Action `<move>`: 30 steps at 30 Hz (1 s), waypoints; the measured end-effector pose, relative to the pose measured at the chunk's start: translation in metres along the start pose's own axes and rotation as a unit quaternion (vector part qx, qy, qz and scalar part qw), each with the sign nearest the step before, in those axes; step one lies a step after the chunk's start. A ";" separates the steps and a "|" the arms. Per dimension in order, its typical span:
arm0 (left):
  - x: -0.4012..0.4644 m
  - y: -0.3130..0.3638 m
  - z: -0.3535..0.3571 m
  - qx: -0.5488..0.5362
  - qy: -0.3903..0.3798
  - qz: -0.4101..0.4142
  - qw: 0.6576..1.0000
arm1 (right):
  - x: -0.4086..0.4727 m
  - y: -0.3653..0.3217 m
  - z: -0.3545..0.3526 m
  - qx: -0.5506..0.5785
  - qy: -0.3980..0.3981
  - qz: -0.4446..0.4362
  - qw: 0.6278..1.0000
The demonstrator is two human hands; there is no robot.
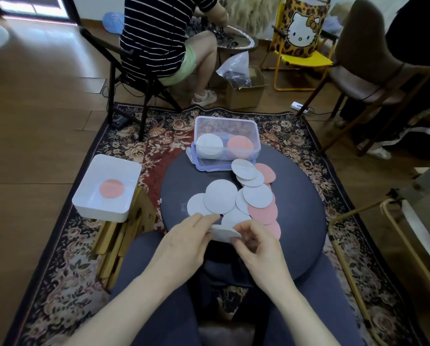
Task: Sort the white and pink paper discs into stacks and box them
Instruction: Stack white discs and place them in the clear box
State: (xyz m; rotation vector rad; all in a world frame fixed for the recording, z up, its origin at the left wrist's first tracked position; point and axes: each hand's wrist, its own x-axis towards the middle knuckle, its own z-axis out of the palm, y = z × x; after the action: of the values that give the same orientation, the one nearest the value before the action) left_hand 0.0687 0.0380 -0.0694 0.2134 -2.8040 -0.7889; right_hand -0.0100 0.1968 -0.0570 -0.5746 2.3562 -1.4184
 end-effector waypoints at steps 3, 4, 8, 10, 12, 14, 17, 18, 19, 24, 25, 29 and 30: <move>0.001 0.001 0.002 -0.032 -0.018 0.002 0.999 | -0.001 -0.002 -0.001 0.030 0.001 0.011 0.999; 0.000 0.000 0.003 -0.028 -0.018 0.008 0.999 | -0.001 -0.001 -0.001 0.036 0.002 0.010 0.999; 0.000 -0.003 0.004 -0.031 -0.012 0.018 0.999 | -0.003 0.000 0.000 0.040 -0.003 0.000 0.999; -0.001 -0.003 0.006 -0.042 -0.007 0.014 0.999 | -0.003 0.000 0.001 0.040 0.000 -0.003 0.999; -0.002 -0.003 0.006 -0.066 0.009 -0.001 0.998 | -0.002 -0.002 0.002 0.050 0.009 -0.001 0.999; 0.003 0.000 0.003 -0.131 0.042 -0.041 0.990 | 0.003 -0.005 0.003 0.078 0.025 0.008 0.997; 0.019 0.004 -0.004 -0.251 0.088 -0.130 0.955 | 0.020 -0.010 0.001 0.166 0.035 0.031 0.985; 0.026 0.005 -0.006 -0.282 0.104 -0.143 0.943 | 0.026 -0.012 -0.001 0.193 0.037 0.035 0.980; 0.033 0.007 -0.009 -0.300 0.117 -0.147 0.935 | 0.033 -0.013 -0.003 0.209 0.038 0.037 0.976; 0.068 0.007 -0.014 -0.274 0.157 -0.116 0.942 | 0.072 -0.024 -0.010 0.204 0.054 0.029 0.977; 0.076 0.006 -0.017 -0.254 0.162 -0.099 0.948 | 0.081 -0.028 -0.012 0.198 0.055 0.029 0.978; 0.116 -0.008 -0.028 -0.185 0.143 -0.070 0.970 | 0.124 -0.047 -0.018 0.171 0.045 -0.001 0.984; 0.126 -0.013 -0.032 -0.176 0.141 -0.072 0.972 | 0.135 -0.052 -0.018 0.164 0.044 -0.008 0.985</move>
State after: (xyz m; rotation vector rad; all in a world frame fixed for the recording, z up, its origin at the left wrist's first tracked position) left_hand -0.0438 -0.0137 -0.0281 0.4321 -2.3567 -1.1711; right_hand -0.1264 0.1218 -0.0123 -0.4490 2.1154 -1.8233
